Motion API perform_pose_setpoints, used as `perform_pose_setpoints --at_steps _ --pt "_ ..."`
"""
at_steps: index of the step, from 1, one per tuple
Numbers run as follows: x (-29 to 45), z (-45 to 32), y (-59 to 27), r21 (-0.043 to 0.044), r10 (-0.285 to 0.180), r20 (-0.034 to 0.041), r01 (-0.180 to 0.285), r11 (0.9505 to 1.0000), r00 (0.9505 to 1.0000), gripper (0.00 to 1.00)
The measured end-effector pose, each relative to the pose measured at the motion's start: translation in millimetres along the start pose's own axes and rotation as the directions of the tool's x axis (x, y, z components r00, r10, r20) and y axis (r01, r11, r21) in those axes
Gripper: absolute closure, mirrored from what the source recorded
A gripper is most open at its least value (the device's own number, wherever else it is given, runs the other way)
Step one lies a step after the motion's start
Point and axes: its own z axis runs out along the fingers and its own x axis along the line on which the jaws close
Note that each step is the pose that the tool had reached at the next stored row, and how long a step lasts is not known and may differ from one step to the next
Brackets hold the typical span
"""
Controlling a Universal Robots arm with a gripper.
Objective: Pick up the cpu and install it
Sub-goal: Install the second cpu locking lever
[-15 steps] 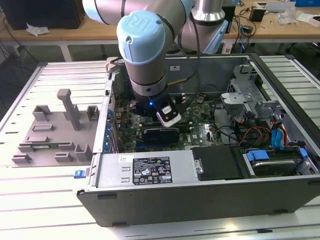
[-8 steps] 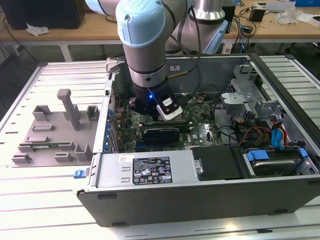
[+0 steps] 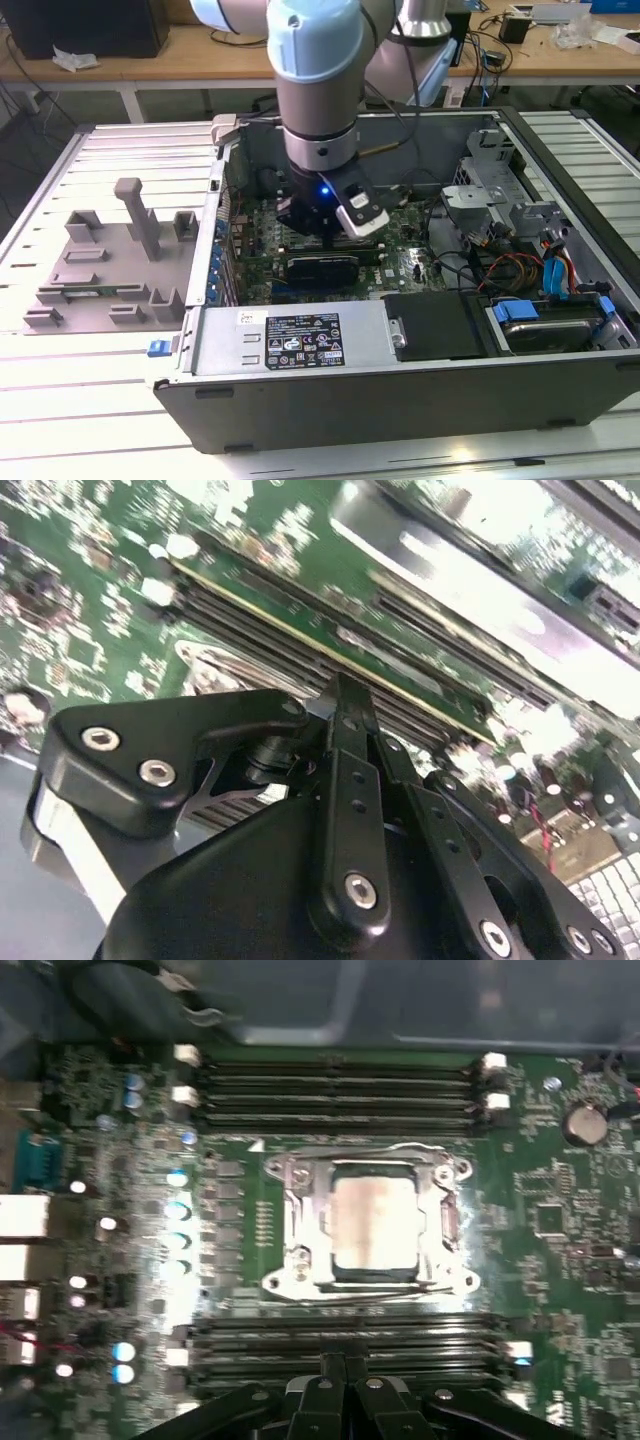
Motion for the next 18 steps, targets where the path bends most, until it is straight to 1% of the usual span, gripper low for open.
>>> perform_pose_setpoints --at_steps 3,4,5,6,8,9,13,15,18 --pt "-9.1 0.8 1.5 0.013 0.0 -0.0034 0.0 0.9999 1.0 0.89" --pt "-12.8 1.4 4.3 0.0199 -0.001 -0.0041 0.001 0.9998 1.0 0.89" --pt "-14.5 2.6 12.0 0.0239 -0.001 -0.004 0.001 0.9997 1.0 0.89" --pt "-14.5 3.5 19.4 0.0246 -0.001 -0.004 0.001 0.9997 1.0 0.89" --pt "-14.3 4.7 29.3 0.0247 -0.001 -0.004 0.001 0.9997 1.0 0.89" --pt "-14.2 5.8 37.0 0.0246 -0.001 -0.004 0.001 0.9997 1.0 0.89" --pt "-14.1 7.2 48.0 0.0246 -0.001 -0.0039 0.001 0.9997 1.0 0.89" --pt "-14.1 7.1 50.9 0.0246 -0.001 -0.0039 0.001 0.9997 1.0 0.89" --pt "-14.5 2.8 52.8 0.0257 -0.001 -0.004 0.001 0.9997 1.0 0.89"
